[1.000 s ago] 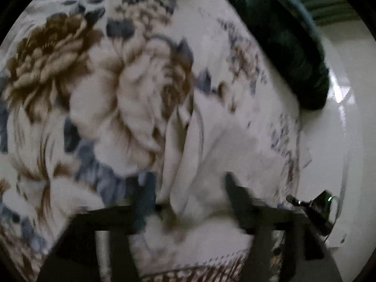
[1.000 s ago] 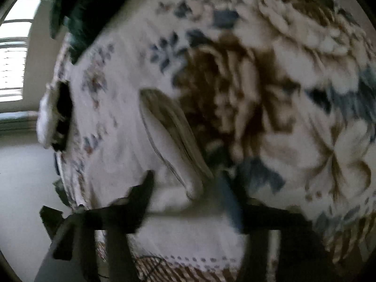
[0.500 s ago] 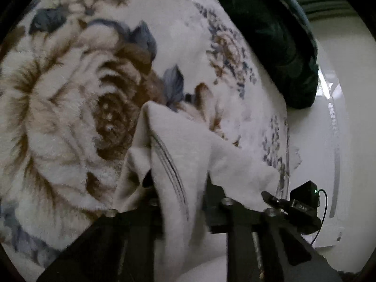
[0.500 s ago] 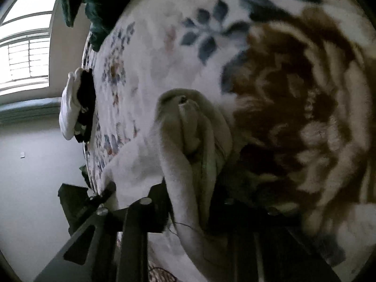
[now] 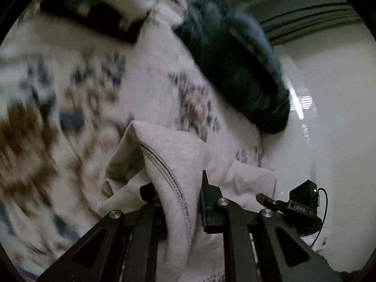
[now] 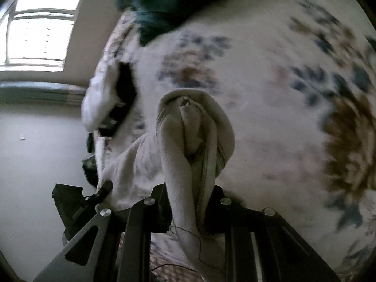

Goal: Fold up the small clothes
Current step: 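Lift the folded shirt with both grippers and carry it onto the white clothes stack, then open both grippers and withdraw from the stack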

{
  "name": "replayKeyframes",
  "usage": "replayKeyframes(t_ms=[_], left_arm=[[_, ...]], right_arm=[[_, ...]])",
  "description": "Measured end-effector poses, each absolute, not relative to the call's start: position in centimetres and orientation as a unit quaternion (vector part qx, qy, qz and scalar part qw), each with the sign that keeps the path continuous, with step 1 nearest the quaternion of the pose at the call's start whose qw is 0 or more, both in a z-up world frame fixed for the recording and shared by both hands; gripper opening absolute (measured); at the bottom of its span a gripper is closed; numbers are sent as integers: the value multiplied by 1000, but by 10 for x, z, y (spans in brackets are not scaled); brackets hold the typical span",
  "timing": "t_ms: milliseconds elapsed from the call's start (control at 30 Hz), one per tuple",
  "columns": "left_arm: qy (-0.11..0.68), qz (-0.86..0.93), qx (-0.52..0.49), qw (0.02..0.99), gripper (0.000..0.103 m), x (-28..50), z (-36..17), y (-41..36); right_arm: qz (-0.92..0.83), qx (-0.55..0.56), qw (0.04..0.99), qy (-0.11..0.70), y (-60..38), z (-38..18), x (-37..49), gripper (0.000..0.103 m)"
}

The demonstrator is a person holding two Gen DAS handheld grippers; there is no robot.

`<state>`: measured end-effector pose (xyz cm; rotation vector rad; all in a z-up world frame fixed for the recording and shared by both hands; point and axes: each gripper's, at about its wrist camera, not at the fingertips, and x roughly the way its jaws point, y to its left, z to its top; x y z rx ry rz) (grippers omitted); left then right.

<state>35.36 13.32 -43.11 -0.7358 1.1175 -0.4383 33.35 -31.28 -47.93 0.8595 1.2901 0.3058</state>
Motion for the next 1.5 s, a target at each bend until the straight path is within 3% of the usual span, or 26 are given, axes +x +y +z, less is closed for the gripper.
replayKeyframes(t_ms=[233,500,767,900,1000,1067,1100,1133,1167,1200,1333,1500], left_arm=[[483,-193,-303,799,10,454,-358,247],[462,-152,-240,840,10,616,-323,364],[484,-115,-201,844,10,723,-356,419],[515,-94,-200,828,14,745,-388,425],[523,-82,-220,819,14,742,-396,430],[516,-69,-223,824,20,733,-388,429],[516,-55,-209,829,29,727,-383,425],[516,-32,-184,836,51,720,-376,419],[516,-22,-169,839,66,715,-371,414],[517,-12,-152,842,86,708,-367,407],[518,15,-95,850,89,677,-354,381],[523,33,-71,849,89,640,-344,364]], right_arm=[[176,386,728,539,-179,-412,438,21],[215,372,751,502,-32,-390,612,21],[189,349,756,521,33,-431,751,21],[170,320,762,537,37,-450,769,22],[158,299,759,556,37,-458,766,30],[141,258,773,562,43,-451,762,50],[136,235,782,562,47,-444,758,53],[125,212,789,563,50,-438,754,61],[108,183,796,567,55,-431,749,74],[100,168,801,566,58,-425,743,78],[57,82,825,556,75,-396,713,101],[21,19,840,541,85,-366,669,103]])
